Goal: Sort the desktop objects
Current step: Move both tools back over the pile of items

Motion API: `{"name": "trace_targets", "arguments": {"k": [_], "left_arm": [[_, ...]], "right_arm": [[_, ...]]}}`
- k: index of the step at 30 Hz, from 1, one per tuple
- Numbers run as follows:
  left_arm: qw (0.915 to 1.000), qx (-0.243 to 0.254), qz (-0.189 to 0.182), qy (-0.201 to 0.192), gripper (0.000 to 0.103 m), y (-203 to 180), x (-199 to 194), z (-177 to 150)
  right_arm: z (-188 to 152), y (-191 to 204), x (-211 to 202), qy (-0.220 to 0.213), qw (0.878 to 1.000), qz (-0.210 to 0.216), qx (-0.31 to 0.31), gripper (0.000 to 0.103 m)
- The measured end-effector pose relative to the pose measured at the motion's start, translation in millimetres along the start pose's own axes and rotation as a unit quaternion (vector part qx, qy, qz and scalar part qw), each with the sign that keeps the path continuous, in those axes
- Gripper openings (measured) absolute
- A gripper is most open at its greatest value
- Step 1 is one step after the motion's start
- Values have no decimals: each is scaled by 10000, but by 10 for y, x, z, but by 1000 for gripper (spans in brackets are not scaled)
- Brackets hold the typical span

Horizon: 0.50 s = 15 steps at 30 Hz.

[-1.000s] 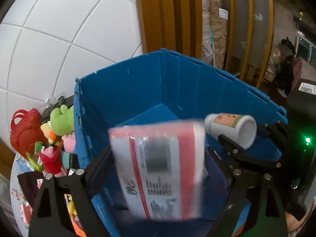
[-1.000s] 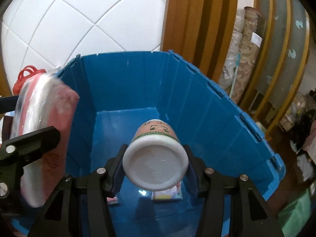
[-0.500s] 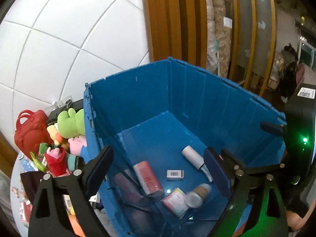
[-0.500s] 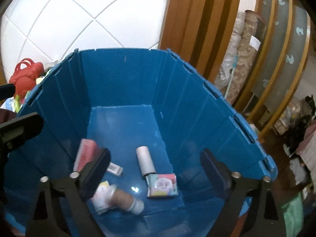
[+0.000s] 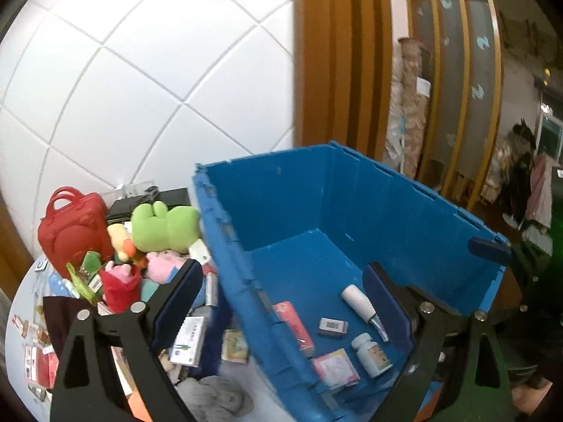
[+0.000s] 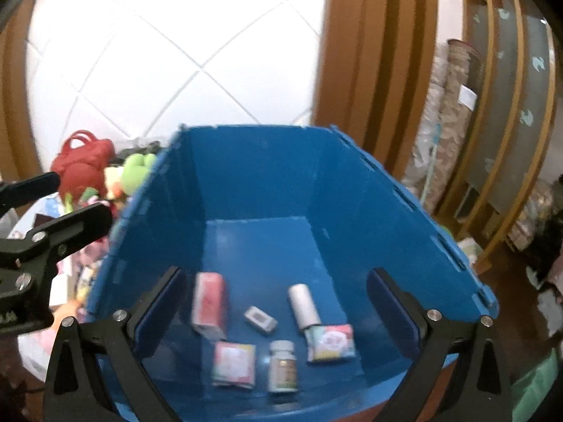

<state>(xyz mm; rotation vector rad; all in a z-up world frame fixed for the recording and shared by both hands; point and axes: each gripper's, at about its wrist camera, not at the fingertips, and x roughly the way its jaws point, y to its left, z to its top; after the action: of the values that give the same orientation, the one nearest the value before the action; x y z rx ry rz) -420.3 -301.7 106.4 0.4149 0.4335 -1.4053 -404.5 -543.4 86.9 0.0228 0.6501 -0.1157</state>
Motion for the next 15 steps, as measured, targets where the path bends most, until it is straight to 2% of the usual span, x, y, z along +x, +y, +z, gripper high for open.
{"name": "trace_targets", "arguments": {"k": [3,7,15], "left_arm": [[9998,-116,176,-39,93,269,-70,-71],[9990,-432,104,-93,93,736,-148,-221],[9936,-840,738,179,93,1921,-246,-627]], "right_arm": [[34,208,-62,-30,9996,273,-3,103],[89,567,-165,-161,9985,514,-73,103],[193,1619,-70,-117,9960,718,-520,103]]}}
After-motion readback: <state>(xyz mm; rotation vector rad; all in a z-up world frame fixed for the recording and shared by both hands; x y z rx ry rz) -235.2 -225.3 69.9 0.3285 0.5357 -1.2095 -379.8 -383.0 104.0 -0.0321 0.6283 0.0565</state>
